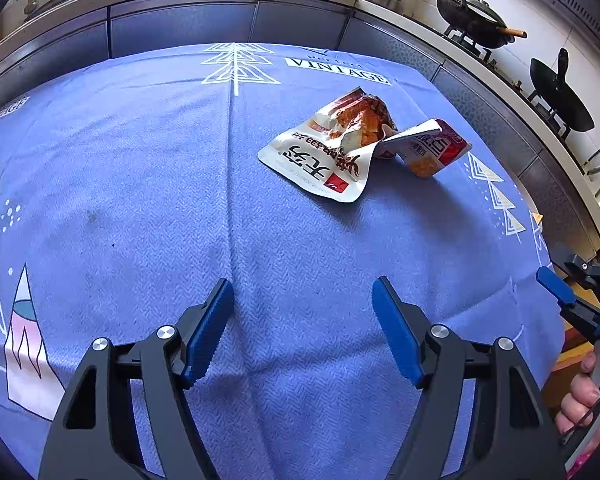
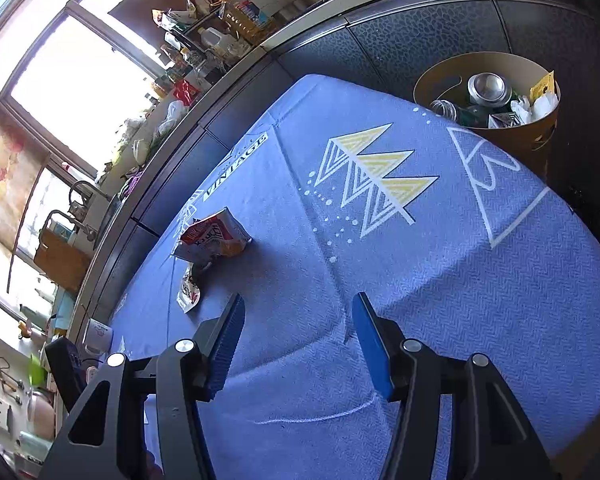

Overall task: Collect trash
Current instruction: 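Lower both open tools toward the orange-printed snack wrapper and red-white packet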

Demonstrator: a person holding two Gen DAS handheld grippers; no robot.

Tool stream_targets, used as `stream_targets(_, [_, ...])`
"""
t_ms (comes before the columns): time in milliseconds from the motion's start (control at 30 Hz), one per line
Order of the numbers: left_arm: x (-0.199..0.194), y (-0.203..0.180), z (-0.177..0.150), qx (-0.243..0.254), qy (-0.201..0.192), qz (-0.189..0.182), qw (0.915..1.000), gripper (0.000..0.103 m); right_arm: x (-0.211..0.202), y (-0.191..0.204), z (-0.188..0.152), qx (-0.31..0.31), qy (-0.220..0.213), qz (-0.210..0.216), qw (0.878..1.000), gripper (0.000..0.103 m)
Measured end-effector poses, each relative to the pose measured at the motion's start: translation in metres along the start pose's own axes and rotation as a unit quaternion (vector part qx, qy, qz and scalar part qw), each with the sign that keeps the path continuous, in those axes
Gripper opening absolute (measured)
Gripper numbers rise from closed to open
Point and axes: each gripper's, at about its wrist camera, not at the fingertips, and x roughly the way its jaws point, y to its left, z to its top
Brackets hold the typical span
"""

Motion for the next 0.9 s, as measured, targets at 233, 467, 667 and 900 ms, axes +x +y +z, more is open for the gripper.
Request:
stream_targets(233, [0.0000, -0.0006, -0.0014, 0.002, -0.003, -0.003, 1.0000, 0.072, 0.0038, -0.0030, -0.0002, 0.006, 0.007, 0.000, 1.000, 0.059])
stream_targets(467, [-0.0010, 0.0017, -0.0014, 0.000, -0.002, -0.005, 1.0000, 0.073, 0.0018, -0.0046, -0.0009, 0.009, 0.007, 0.001, 1.000, 0.059])
stream_targets(667, [-0.0003, -0.0008, -0.0019, 0.005, -0.002, -0.001, 1.0000, 0.073, -0.0006, -0.0048, -0.0017, 0.011, 0.005, 0.002, 1.000, 0.059])
stream_targets(900, [0.0012, -0.0045, -0.0030, 0.010, -0.002, 0.002, 0.9999, 0.075, 0.0008, -0.0056, -0.0004, 0.012, 0.007, 0.002, 1.000, 0.059])
